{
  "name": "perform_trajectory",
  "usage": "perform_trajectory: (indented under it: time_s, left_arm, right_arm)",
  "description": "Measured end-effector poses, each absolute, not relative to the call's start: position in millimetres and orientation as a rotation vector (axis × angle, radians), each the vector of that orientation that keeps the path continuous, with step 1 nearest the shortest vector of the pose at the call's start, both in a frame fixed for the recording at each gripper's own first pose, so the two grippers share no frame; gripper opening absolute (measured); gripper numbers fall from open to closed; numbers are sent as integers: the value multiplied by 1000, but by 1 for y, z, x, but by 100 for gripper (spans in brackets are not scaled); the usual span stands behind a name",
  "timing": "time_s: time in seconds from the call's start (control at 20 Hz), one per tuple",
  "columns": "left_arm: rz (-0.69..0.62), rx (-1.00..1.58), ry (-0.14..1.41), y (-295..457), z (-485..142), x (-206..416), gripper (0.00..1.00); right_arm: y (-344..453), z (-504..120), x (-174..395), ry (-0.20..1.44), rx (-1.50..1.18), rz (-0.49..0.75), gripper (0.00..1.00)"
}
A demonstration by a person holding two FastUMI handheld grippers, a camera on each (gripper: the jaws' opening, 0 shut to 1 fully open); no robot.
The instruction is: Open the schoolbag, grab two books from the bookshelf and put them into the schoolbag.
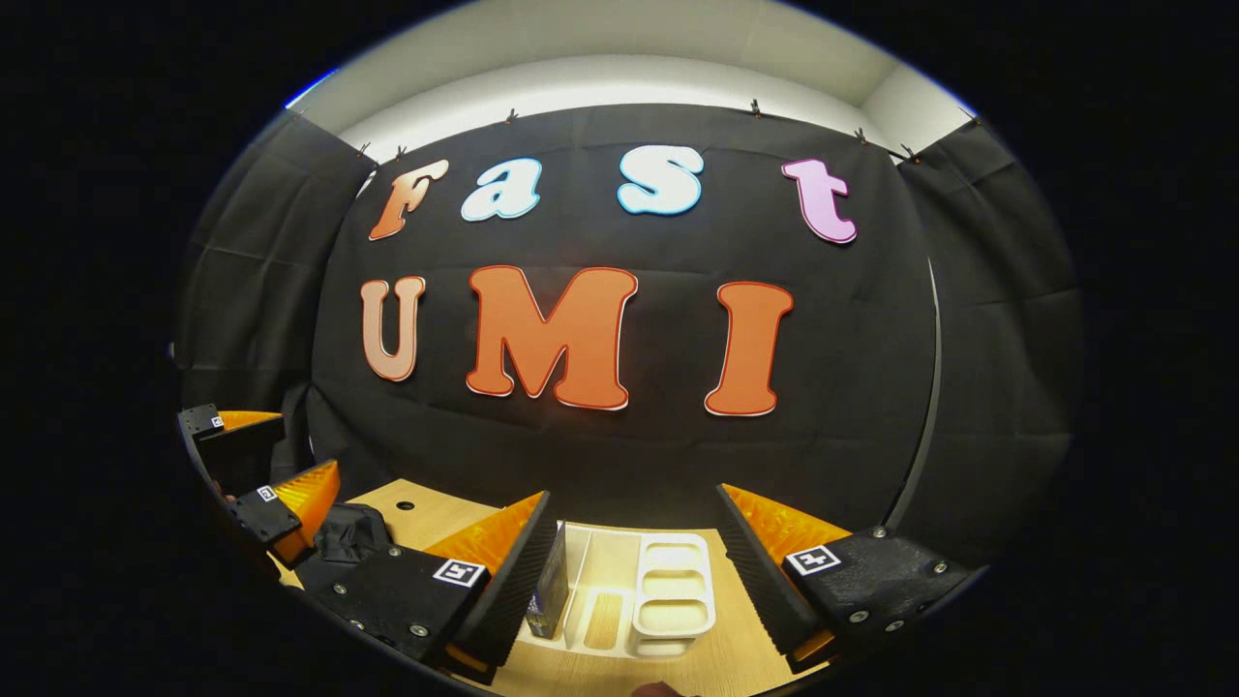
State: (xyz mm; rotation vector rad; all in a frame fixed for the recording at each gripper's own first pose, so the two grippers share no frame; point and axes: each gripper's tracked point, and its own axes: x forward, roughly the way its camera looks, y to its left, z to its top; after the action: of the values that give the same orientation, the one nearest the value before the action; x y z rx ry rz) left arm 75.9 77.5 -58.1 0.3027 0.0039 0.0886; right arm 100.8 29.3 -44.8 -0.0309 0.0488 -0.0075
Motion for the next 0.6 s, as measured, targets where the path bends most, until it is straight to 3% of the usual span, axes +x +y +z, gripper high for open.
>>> perform_trajectory:
  time_s: [0.15,0.2,0.25,0.4,0.6]
  left_arm:
    - [100,350,55,92,-94,64,96]
    - [102,383,82,96,-106,62,100]
    - [101,424,105,99,-119,62,96]
    - [76,511,154,107,-149,59,100]
    - [22,586,251,117,-204,55,96]
  right_arm:
    - [29,-52,109,60,-37,-12,97]
    - [30,-54,111,65,-38,-17,97]
    - [30,-57,112,72,-39,-17,97]
    - [32,-62,116,85,-43,-32,97]
    - [34,-67,116,99,-66,-49,97]
